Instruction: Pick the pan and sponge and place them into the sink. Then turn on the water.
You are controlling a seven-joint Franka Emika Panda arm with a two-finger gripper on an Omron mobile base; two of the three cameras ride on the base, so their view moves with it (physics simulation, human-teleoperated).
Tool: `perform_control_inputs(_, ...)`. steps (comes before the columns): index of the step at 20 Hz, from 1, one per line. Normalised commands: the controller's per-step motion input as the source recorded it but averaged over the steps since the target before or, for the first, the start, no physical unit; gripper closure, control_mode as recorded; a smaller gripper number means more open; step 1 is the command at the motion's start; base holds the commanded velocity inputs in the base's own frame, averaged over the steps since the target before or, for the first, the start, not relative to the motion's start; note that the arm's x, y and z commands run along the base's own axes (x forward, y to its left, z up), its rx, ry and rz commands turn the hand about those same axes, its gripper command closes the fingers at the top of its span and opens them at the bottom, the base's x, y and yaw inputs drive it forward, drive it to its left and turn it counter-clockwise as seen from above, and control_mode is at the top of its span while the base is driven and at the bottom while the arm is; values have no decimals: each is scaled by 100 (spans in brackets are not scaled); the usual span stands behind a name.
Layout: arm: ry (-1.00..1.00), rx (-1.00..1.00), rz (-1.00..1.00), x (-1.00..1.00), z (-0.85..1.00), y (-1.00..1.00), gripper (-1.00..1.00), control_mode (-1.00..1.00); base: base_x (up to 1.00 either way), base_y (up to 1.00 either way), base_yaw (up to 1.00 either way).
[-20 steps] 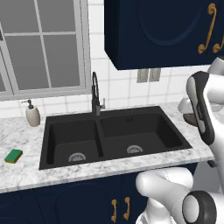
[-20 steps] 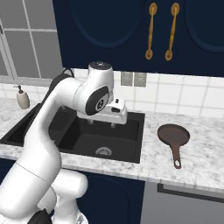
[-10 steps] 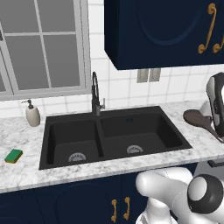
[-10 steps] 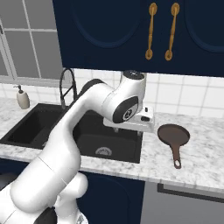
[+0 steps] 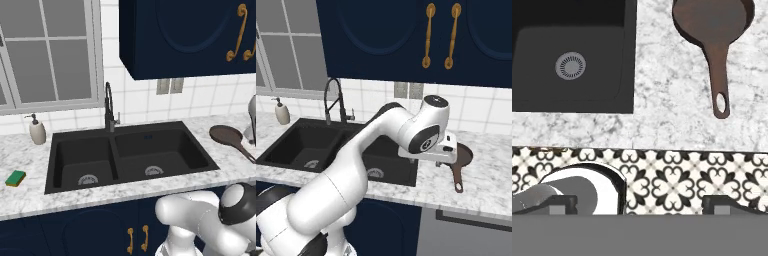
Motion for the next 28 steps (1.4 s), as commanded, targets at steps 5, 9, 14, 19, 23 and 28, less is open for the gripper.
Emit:
perform_control_inputs(5, 0, -3, 0, 5, -32, -37, -100, -100, 0, 0, 0)
perform_control_inputs(9, 0, 0, 0, 4, -25, -30, -100, -100, 0, 0, 0)
perform_control_inputs(14, 0, 0, 0, 24, -21, -27, -100, -100, 0, 0, 0)
perform_control_inputs(19, 0, 0, 0, 27, -27, -28, -100, -100, 0, 0, 0)
perform_control_inputs(23, 0, 0, 0, 34, -30, -23, -100, -100, 0, 0, 0)
perform_control_inputs(28, 0, 0, 0, 56, -18, -18, -100, -100, 0, 0, 0)
